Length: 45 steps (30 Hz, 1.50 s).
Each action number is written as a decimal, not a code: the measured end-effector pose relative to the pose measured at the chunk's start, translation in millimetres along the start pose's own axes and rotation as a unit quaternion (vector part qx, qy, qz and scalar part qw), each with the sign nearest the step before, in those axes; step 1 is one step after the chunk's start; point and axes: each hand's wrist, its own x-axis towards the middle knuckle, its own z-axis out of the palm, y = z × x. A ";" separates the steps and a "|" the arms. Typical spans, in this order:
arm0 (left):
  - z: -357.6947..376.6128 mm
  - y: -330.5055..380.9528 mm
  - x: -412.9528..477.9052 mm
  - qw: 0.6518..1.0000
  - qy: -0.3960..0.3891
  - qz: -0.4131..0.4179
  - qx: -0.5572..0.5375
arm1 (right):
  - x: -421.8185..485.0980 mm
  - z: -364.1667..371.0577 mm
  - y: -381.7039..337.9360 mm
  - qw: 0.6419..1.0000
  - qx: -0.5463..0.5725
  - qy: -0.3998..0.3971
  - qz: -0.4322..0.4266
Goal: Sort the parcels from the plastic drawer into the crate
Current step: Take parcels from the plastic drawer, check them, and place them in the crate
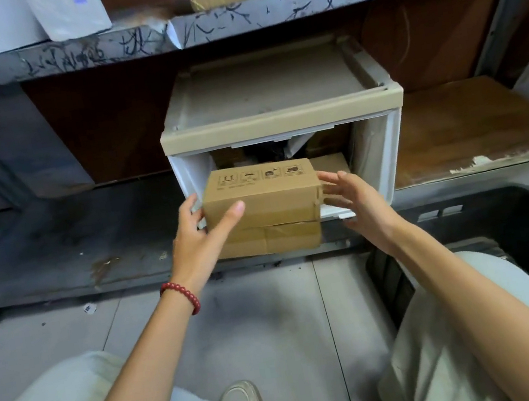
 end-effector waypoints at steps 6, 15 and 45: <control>-8.6 -4.1 9.2 0.997 0.057 -0.037 0.022 | -6.3 1.5 1.9 0.997 -0.043 -0.052 -0.036; -1.1 3.3 3.7 0.998 0.051 0.046 0.002 | 2.0 2.5 0.0 0.997 0.024 -0.056 -0.043; 15.6 -1.5 17.3 0.999 -0.007 0.038 0.029 | 13.7 1.6 12.2 1.000 -0.019 0.010 0.007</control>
